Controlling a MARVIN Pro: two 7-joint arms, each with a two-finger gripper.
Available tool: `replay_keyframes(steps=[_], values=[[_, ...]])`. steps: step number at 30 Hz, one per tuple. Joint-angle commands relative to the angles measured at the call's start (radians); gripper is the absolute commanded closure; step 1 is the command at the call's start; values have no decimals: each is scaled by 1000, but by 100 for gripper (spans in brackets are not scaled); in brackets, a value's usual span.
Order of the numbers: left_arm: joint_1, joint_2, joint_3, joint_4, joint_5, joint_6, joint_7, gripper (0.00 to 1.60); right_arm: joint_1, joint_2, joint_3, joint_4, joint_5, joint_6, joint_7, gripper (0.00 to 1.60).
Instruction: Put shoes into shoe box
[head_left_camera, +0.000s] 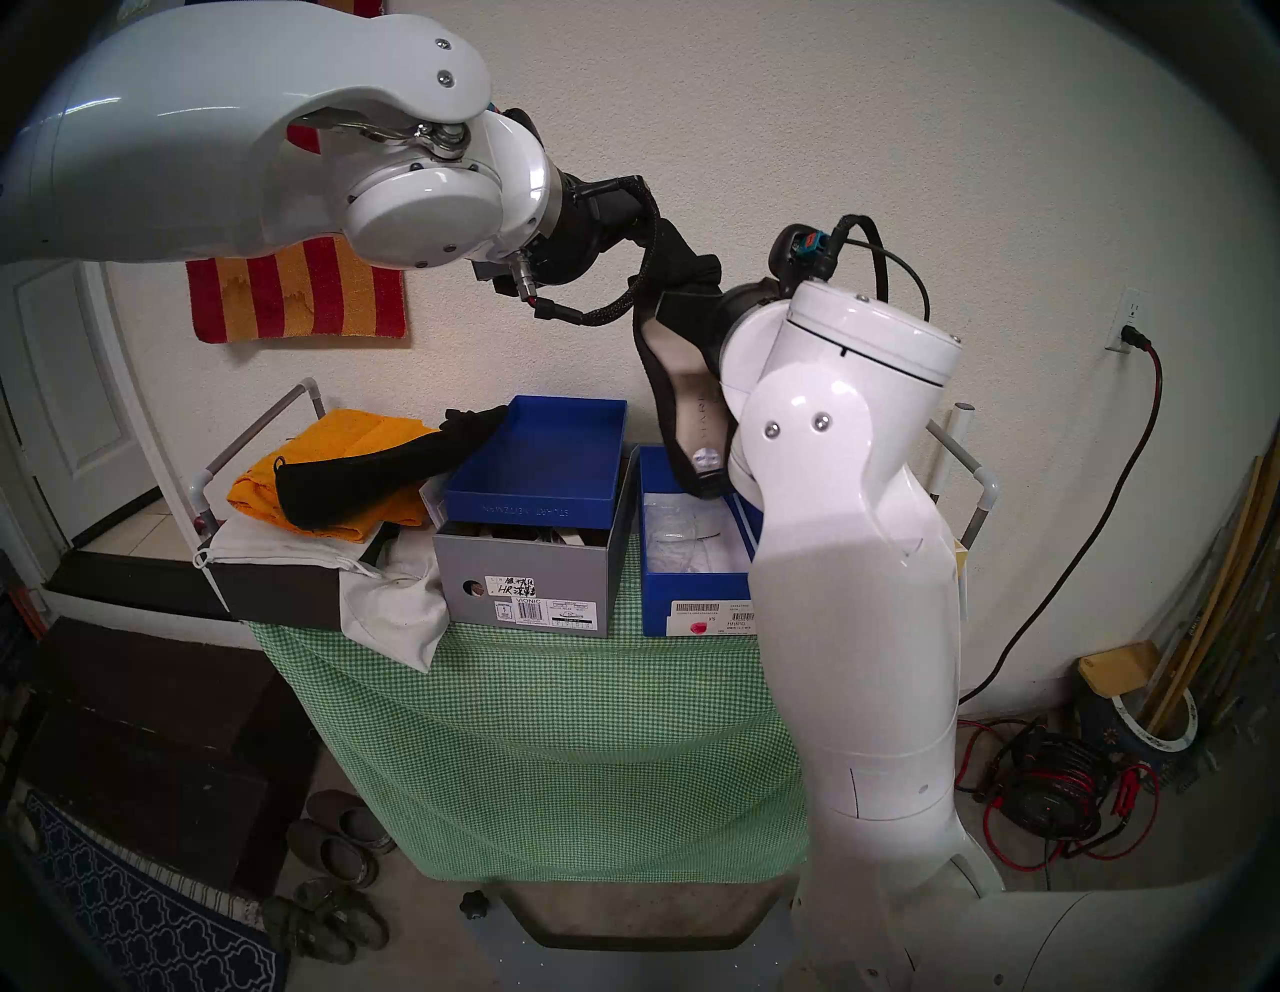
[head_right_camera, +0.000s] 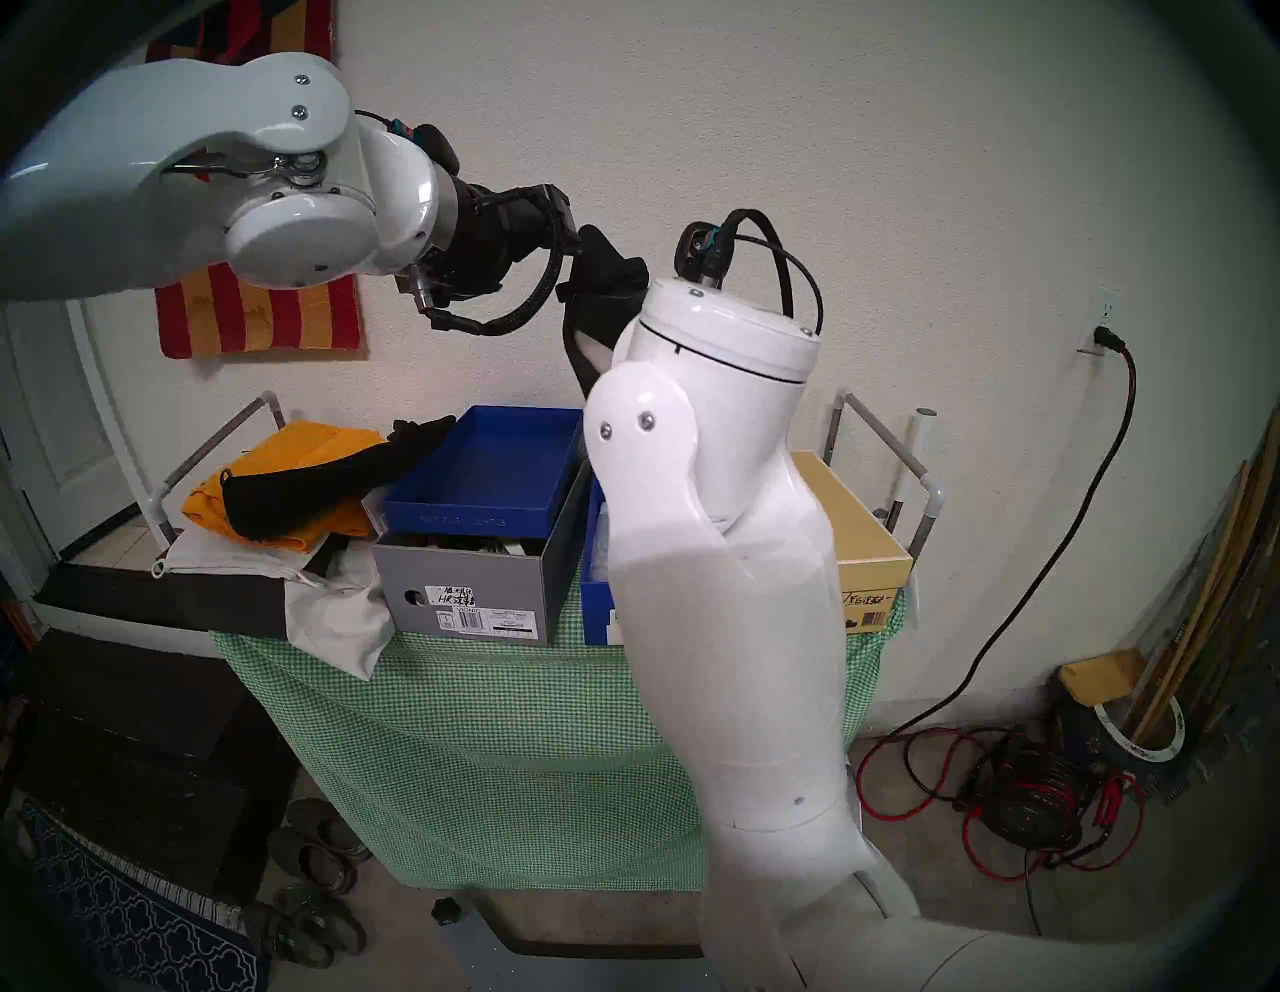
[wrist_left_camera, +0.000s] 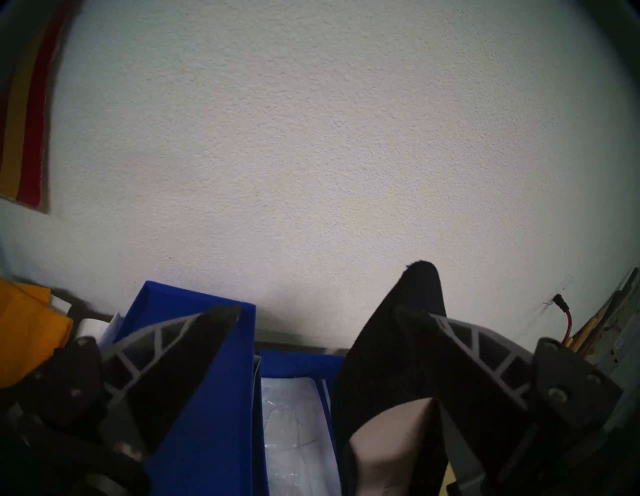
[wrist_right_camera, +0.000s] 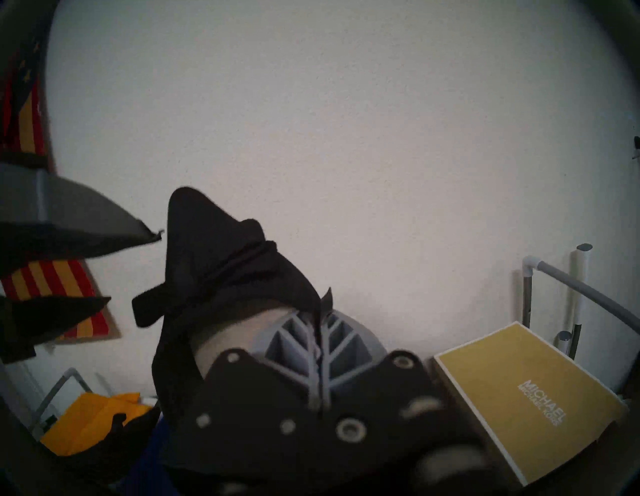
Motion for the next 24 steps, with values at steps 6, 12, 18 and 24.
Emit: replay_keyframes(steps=[6,12,18,24], values=[[3,-2,-5,1,3,-18,1,0,-128,41,91,40,-24,6,-72,160],[-15,16,6,-3,19,0,6,0,-123,38,94,95,-11,6,-73,160],[-86,74,52,-28,37,78,62,0,-97,24,75,140,-6,6,-61,160],[-160,164,117,-107,54,129,126,0,-79,25,71,164,-10,6,-53,160]])
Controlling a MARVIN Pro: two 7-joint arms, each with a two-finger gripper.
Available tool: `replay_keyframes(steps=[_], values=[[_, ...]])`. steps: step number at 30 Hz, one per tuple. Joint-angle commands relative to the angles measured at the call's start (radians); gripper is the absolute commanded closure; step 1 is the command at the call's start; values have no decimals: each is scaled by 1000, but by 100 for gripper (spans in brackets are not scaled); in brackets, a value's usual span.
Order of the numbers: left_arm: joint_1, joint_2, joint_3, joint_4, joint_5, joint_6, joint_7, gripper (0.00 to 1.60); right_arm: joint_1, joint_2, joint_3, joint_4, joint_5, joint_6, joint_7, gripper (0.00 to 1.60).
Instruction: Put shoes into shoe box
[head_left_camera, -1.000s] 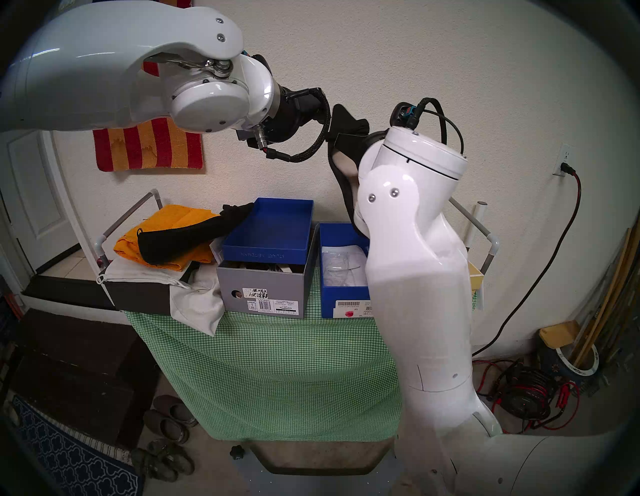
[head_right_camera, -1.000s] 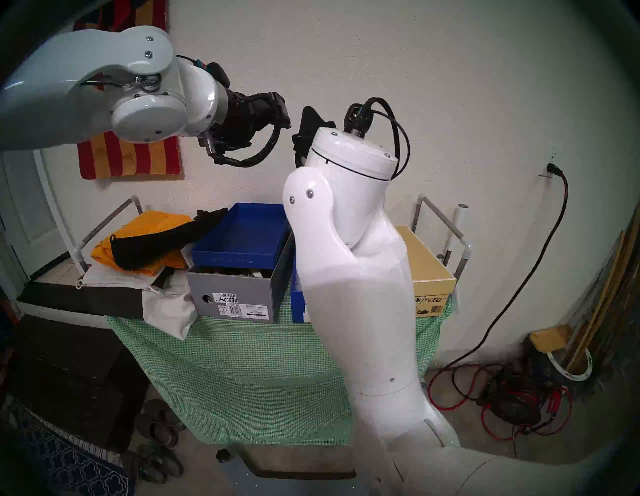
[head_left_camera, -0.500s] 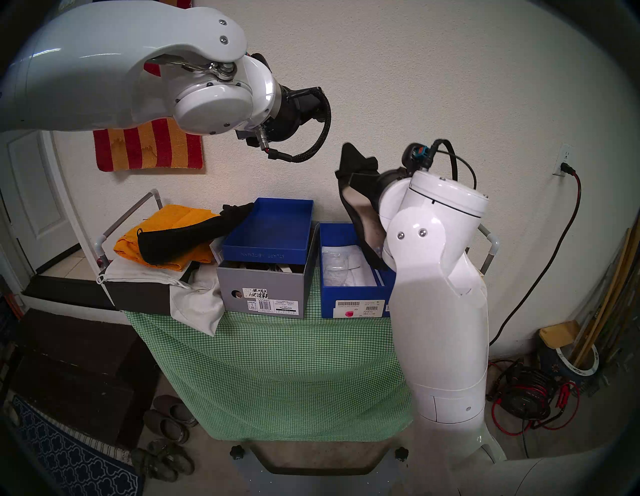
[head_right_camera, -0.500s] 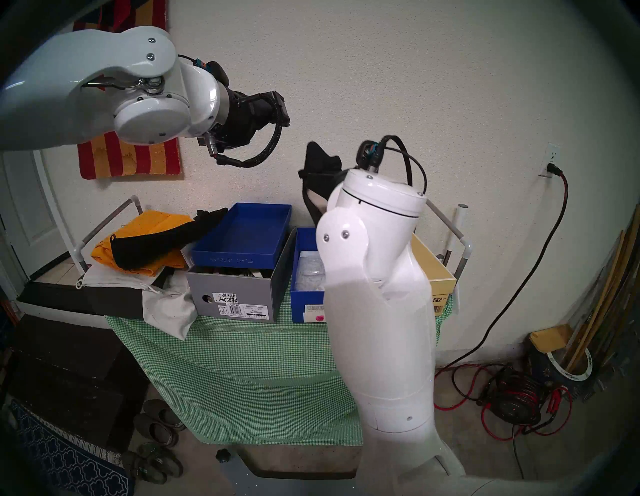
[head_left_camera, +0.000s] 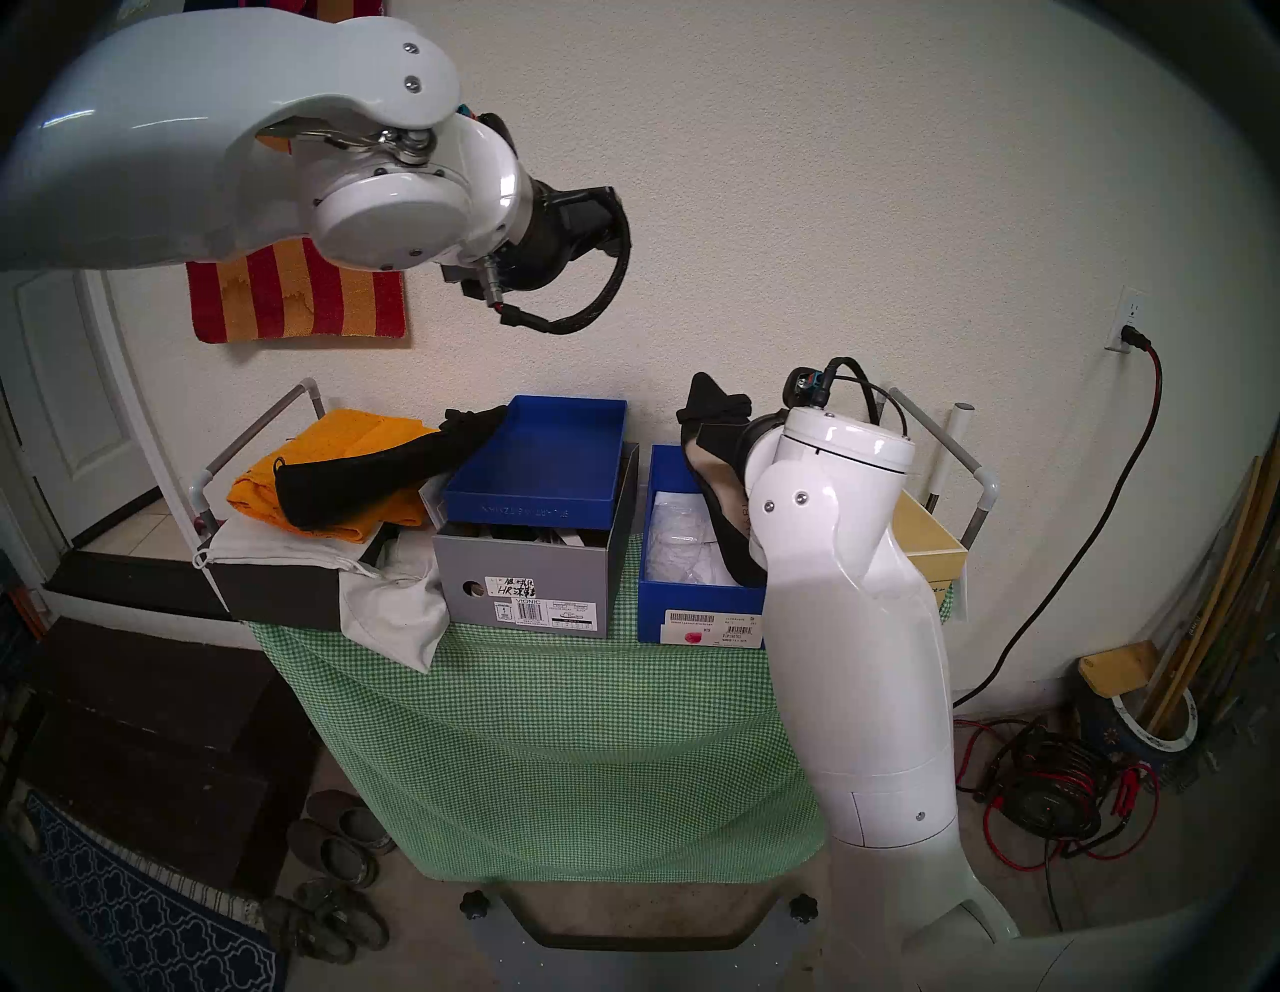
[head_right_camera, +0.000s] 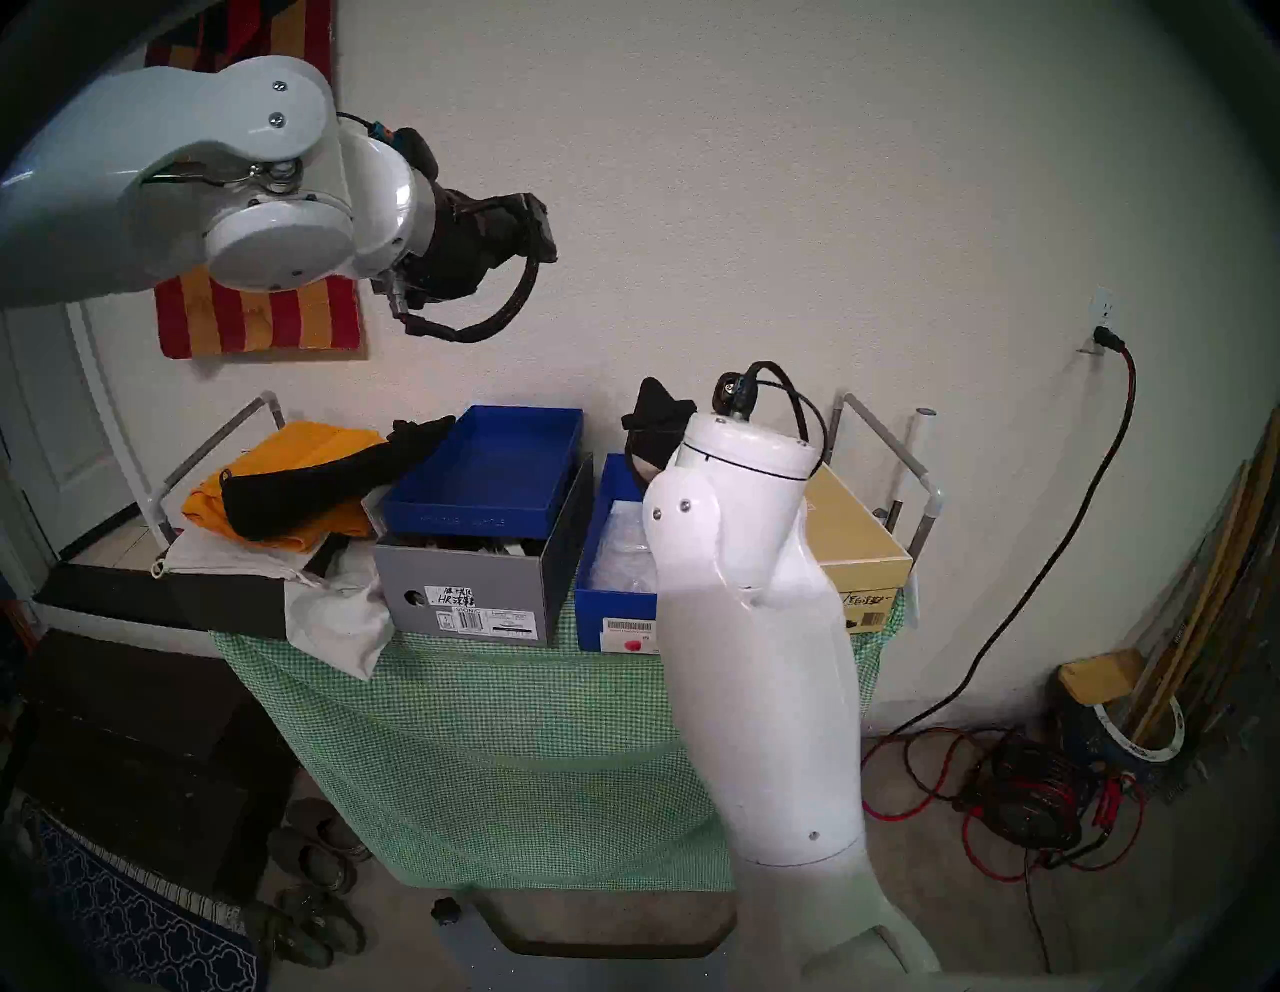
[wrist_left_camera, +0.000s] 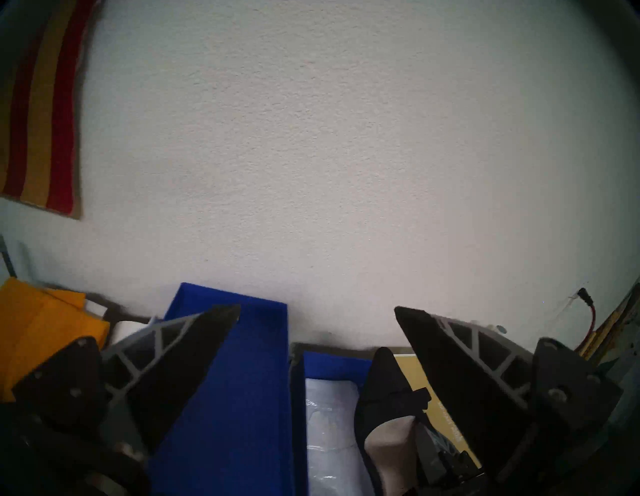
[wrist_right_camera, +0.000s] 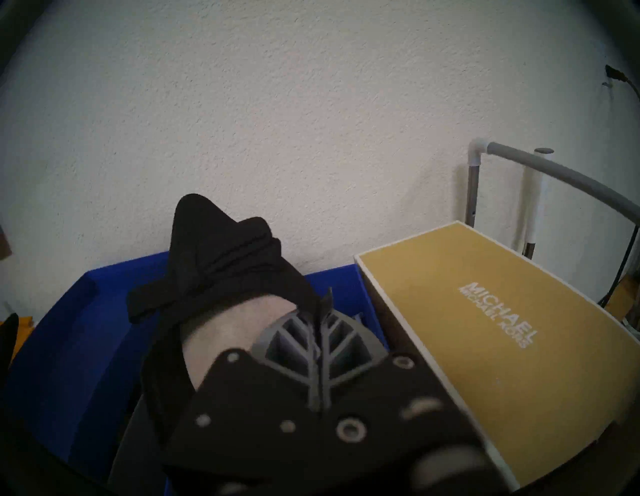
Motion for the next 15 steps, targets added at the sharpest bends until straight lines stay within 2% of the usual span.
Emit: replay_keyframes(steps=[1,9,11,15], values=[[-108,116,58,-76,18,53,64,0,28,-10,-8,19,-4,-1,-63,160],[-207,219,108,-147,38,81,141,0,54,-31,19,48,-21,-1,-88,160],[-220,232,112,-152,41,82,158,0,54,-51,42,63,-19,-1,-97,160],[-246,260,124,-167,50,96,171,0,49,-50,45,87,-7,-1,-99,160]])
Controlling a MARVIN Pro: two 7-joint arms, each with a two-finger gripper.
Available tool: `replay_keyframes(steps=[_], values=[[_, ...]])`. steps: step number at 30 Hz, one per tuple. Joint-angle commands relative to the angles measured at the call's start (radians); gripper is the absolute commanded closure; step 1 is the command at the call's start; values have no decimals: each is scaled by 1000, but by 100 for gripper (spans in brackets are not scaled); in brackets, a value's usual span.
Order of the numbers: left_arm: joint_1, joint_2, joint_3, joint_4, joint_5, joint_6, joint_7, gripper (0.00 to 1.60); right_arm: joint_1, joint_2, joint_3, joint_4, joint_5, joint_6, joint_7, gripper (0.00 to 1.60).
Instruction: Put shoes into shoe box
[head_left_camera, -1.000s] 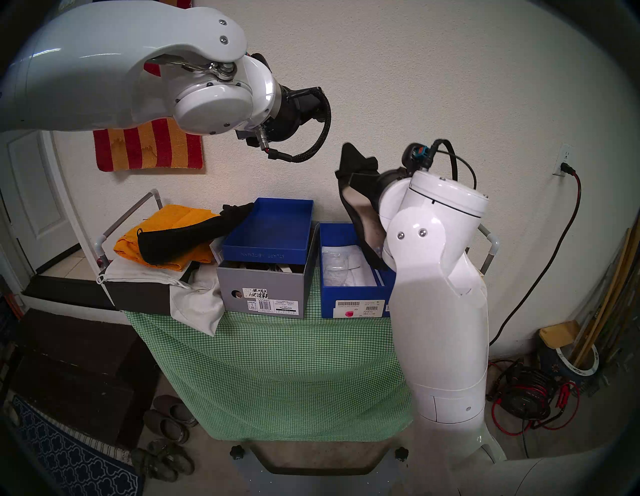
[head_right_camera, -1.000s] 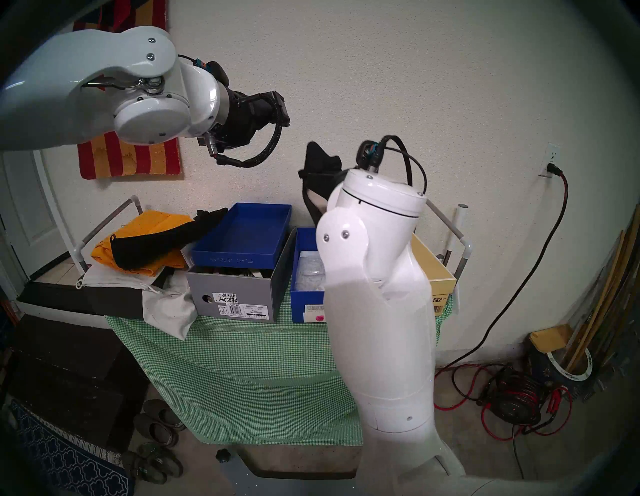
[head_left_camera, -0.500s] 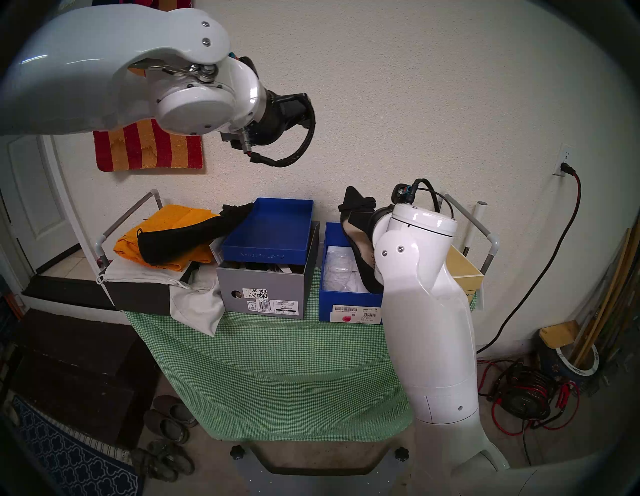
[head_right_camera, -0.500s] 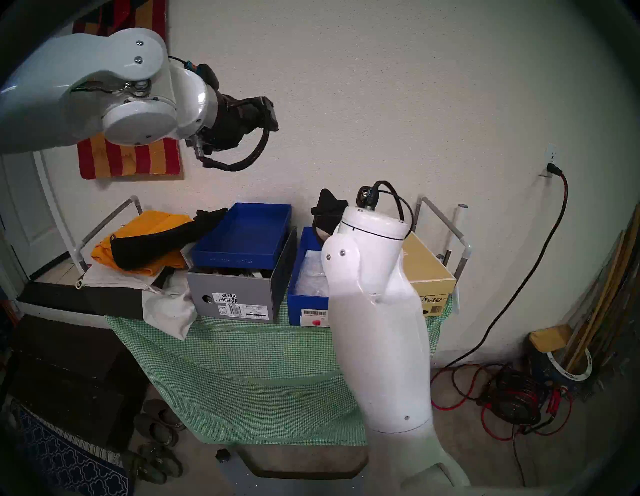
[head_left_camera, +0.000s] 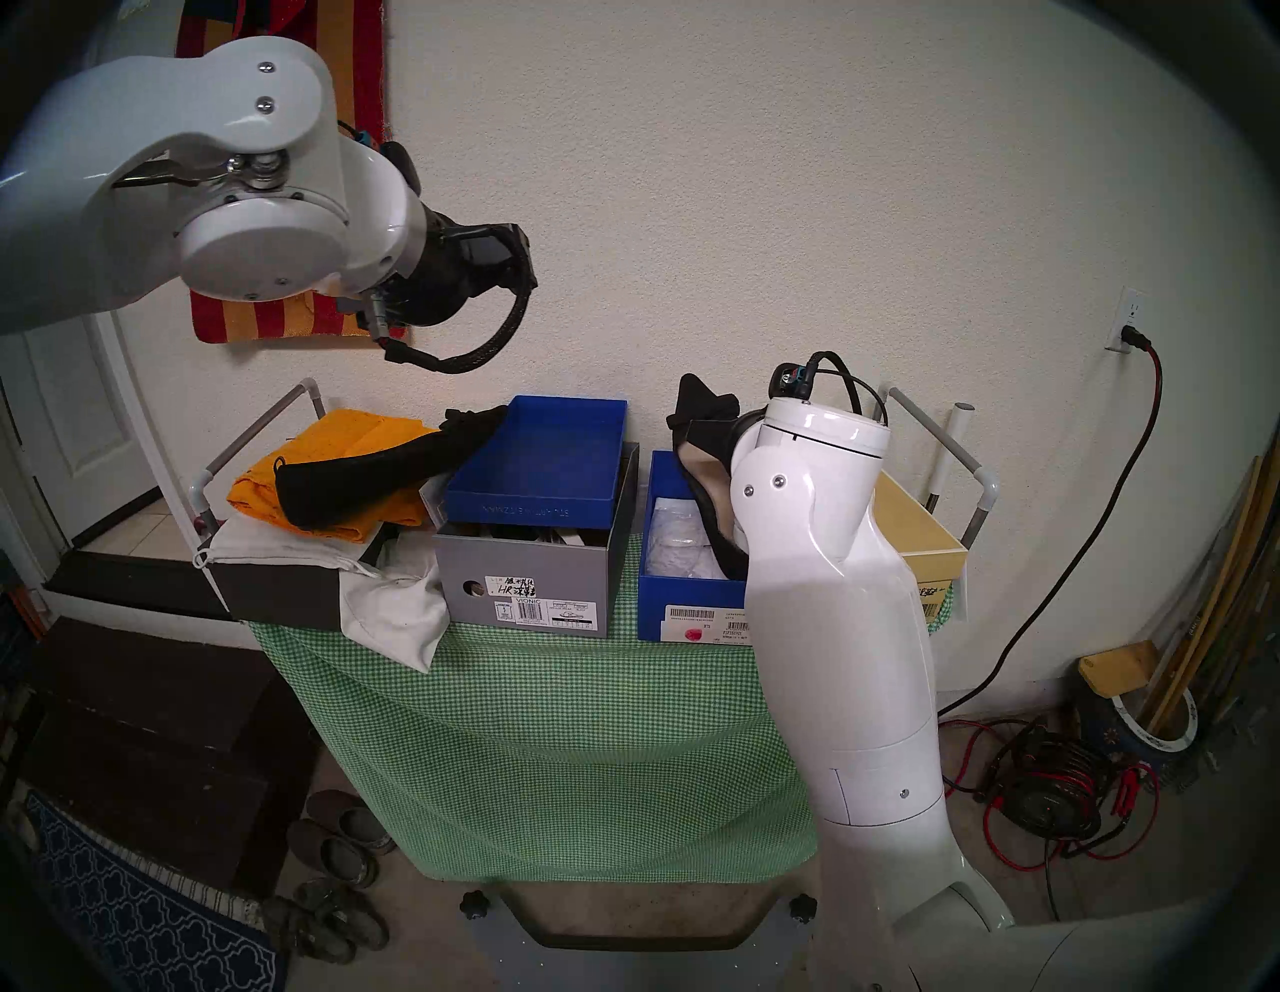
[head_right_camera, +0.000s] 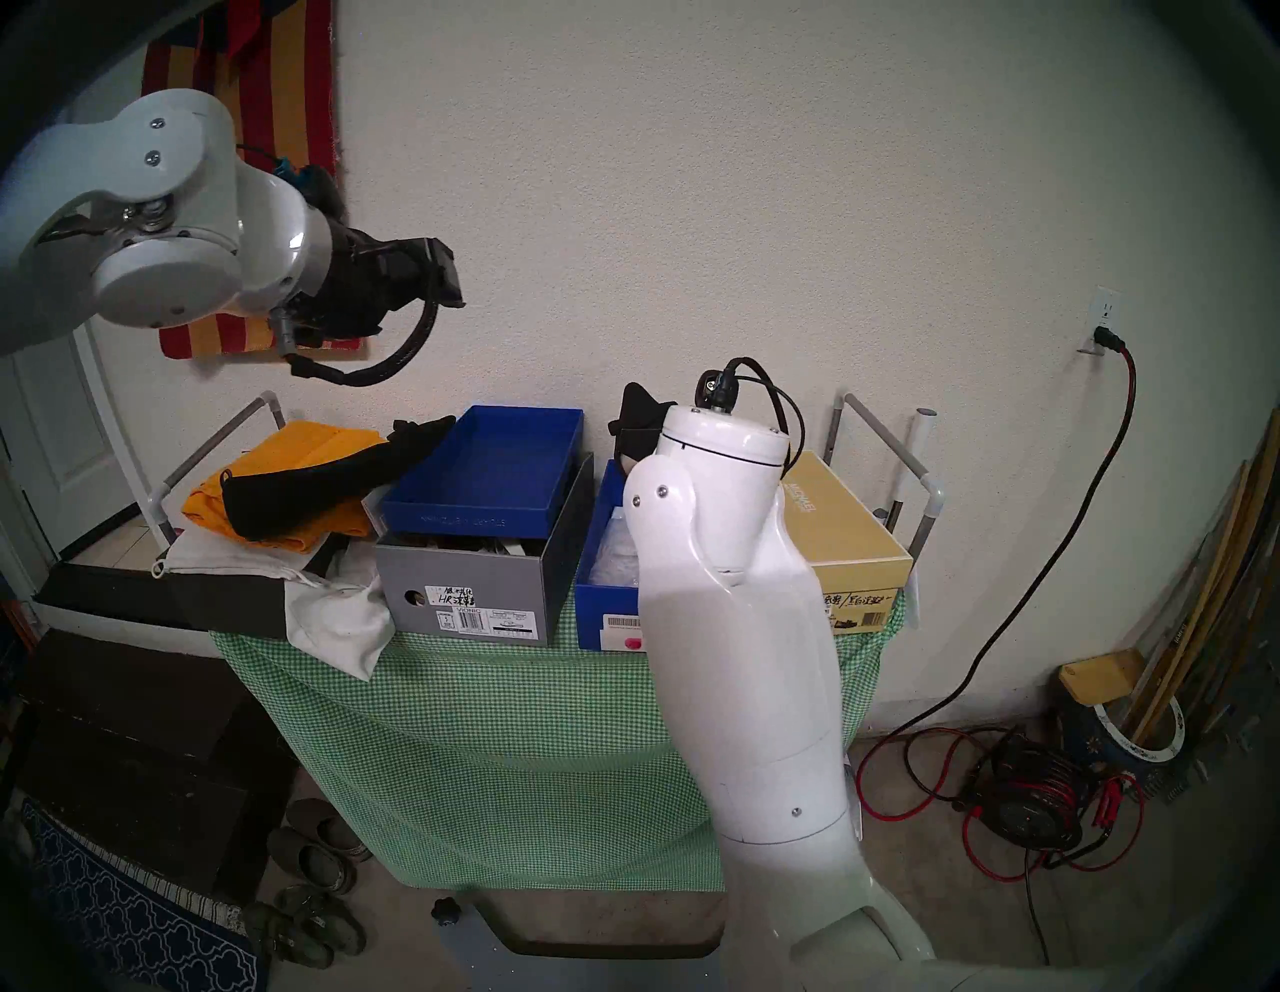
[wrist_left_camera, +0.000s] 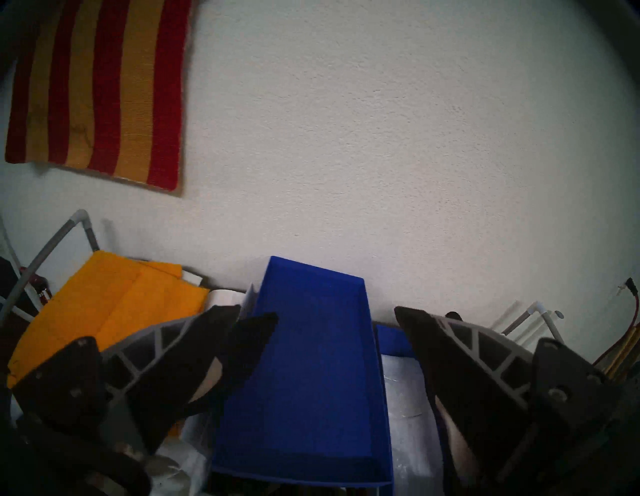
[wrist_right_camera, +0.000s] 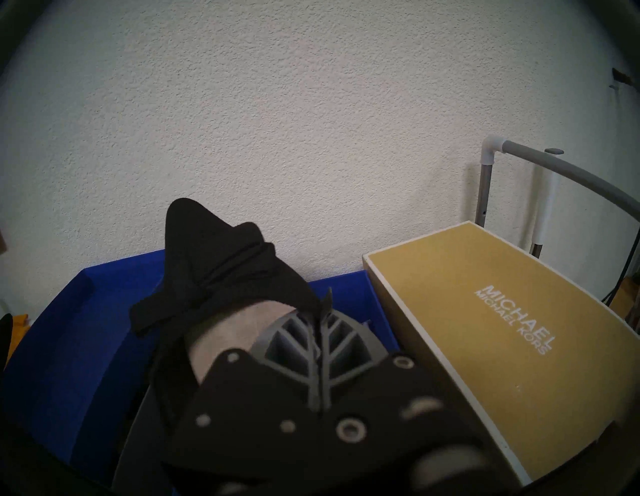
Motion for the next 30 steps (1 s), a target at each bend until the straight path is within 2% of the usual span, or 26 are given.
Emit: replay_keyframes(steps=[1,10,21,30], values=[[-80,80,8,-28,14,19,27,0,7,-24,8,26,17,-1,-104,160],[-96,96,16,-37,22,33,36,0,-38,6,-35,13,71,-1,-105,160],[-101,109,16,-43,29,44,41,0,-85,31,-9,-21,57,-1,-100,160],[-103,117,15,-46,33,51,41,0,-79,26,15,40,51,-1,-111,160]])
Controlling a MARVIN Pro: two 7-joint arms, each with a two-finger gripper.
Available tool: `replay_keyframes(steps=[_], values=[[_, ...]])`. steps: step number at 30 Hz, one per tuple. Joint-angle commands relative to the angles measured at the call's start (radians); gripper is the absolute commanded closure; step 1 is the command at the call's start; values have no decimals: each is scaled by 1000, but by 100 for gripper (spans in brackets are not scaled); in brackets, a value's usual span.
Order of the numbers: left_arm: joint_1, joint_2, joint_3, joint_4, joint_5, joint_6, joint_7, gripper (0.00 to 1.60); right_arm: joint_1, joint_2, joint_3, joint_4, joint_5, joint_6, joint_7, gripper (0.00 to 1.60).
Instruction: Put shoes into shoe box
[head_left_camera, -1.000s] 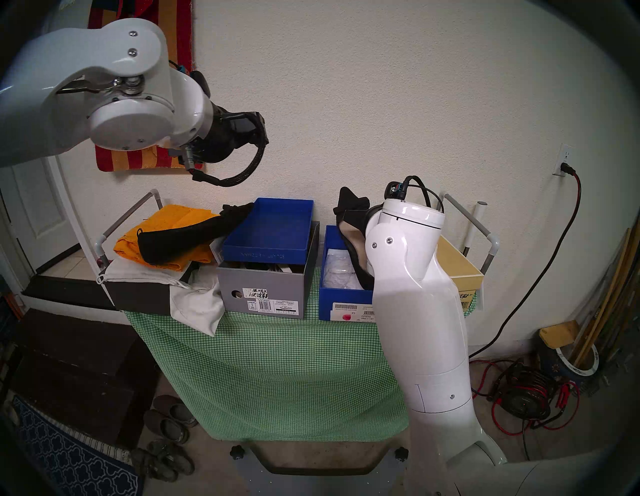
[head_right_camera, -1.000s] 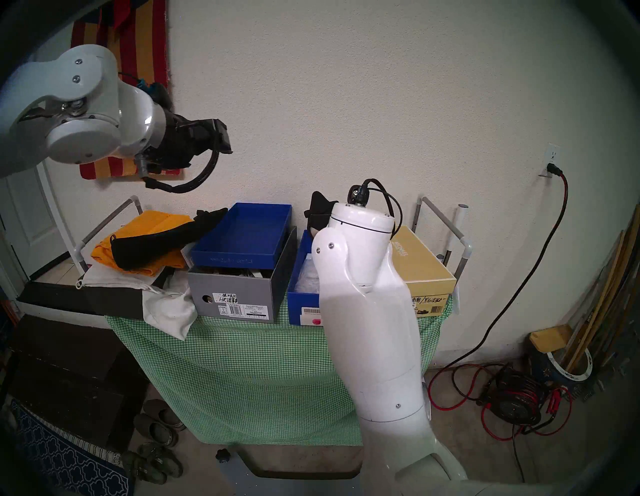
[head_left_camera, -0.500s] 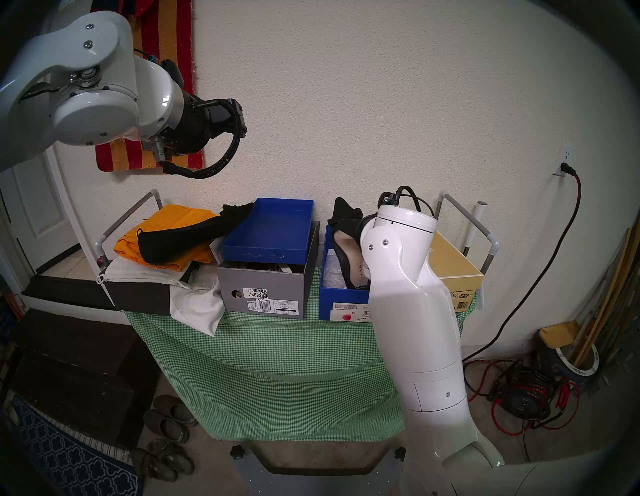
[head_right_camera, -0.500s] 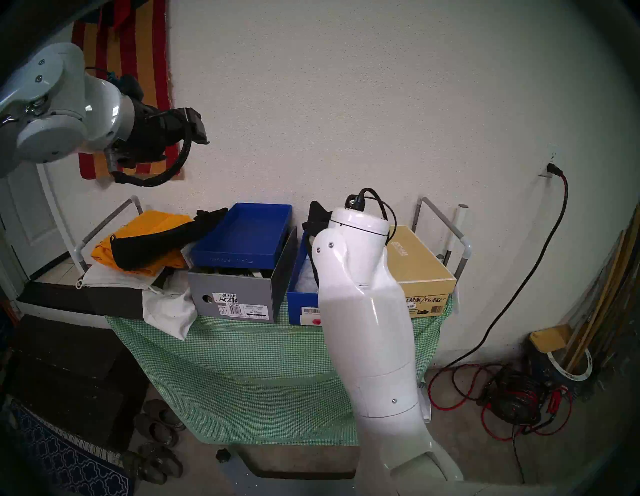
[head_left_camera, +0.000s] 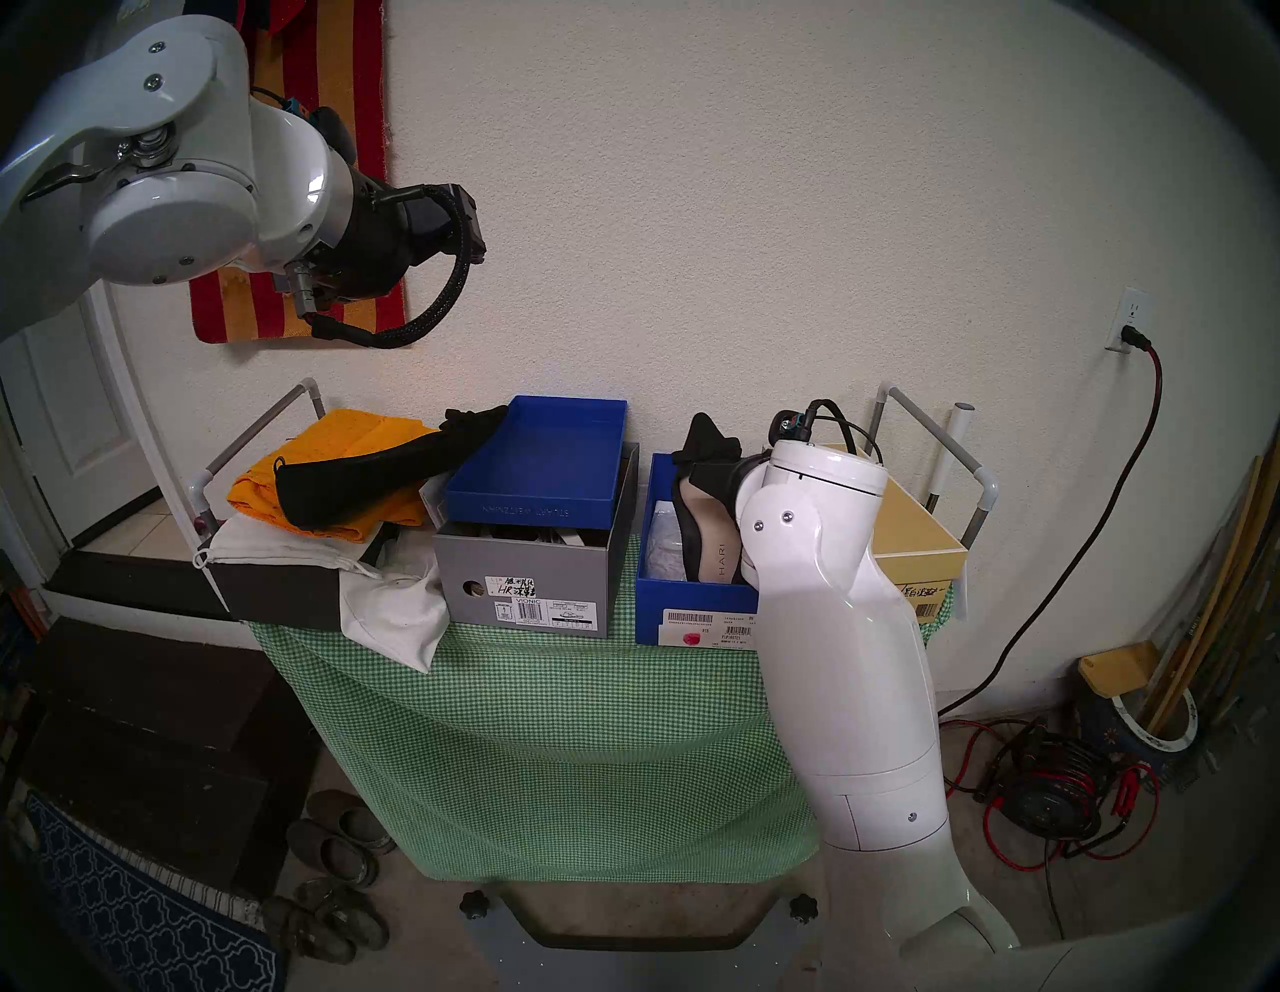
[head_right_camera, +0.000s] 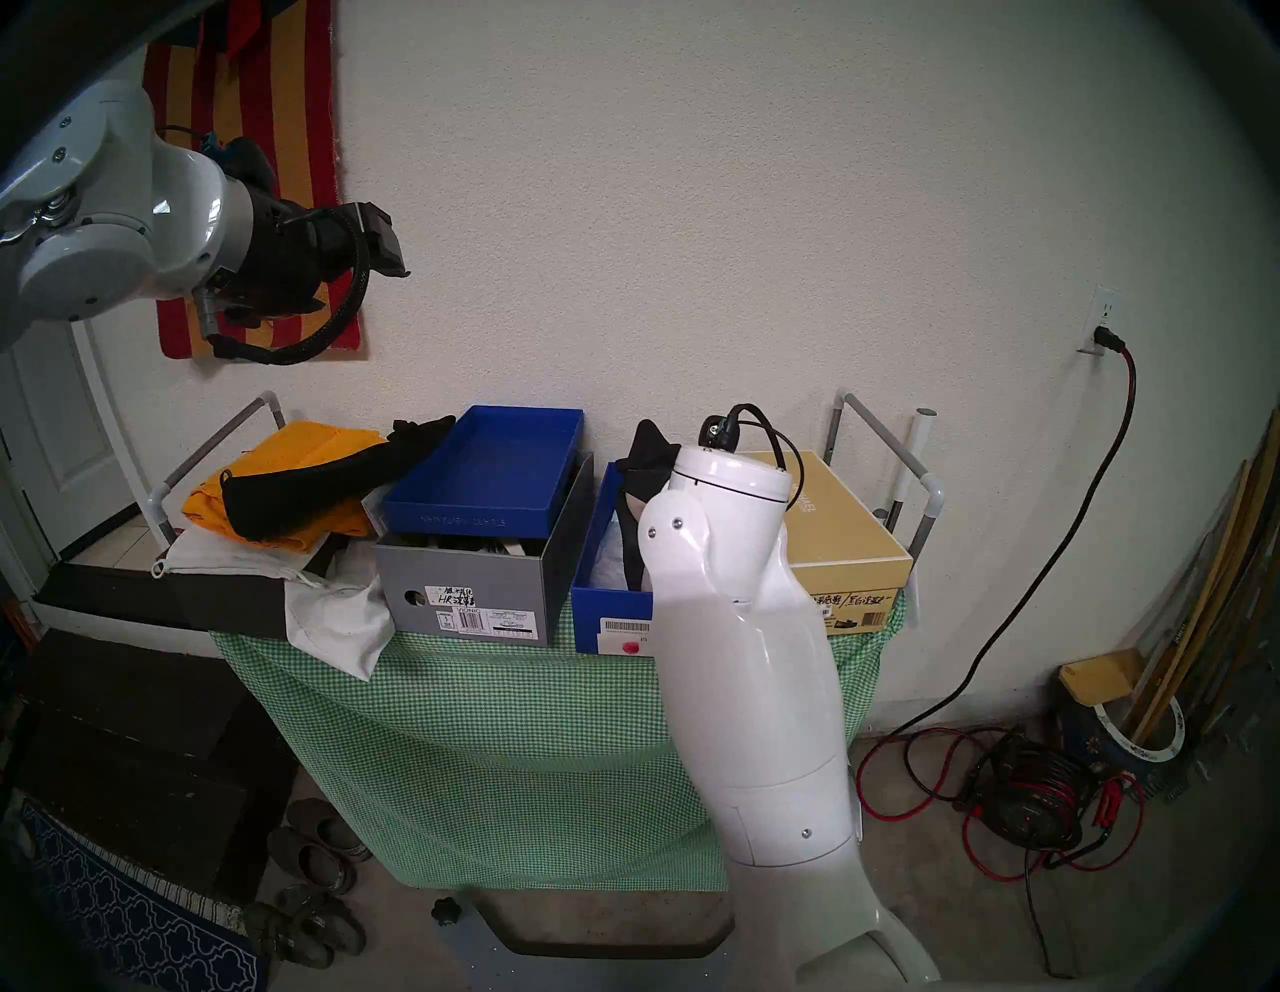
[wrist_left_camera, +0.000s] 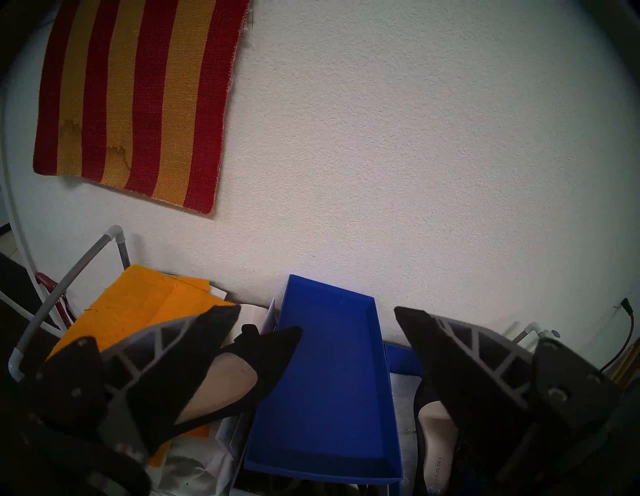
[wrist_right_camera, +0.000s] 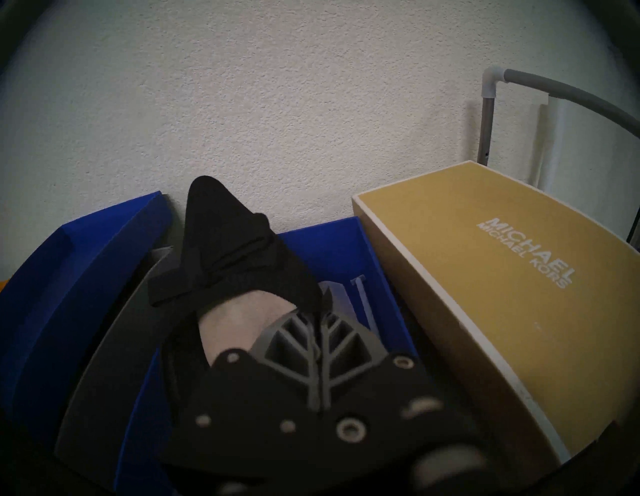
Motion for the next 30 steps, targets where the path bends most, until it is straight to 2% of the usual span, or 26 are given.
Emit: replay_keyframes(steps=[1,17,18,19,29,30], values=[[-2,3,-4,1,0,-1,-6,0,10,-12,8,42,-9,-1,-107,160],[-3,8,-3,0,4,5,-13,0,89,-65,53,192,-47,-1,-99,160],[-3,8,-3,0,5,5,-13,0,96,-72,56,199,-42,-1,-121,160],[-3,8,-2,1,5,5,-13,0,99,-72,63,205,-56,-1,-97,160],[-3,8,-2,0,6,6,-14,0,106,-80,62,198,-51,-1,-105,160],[-4,9,-2,0,6,6,-15,0,102,-76,57,186,-48,-1,-106,141]])
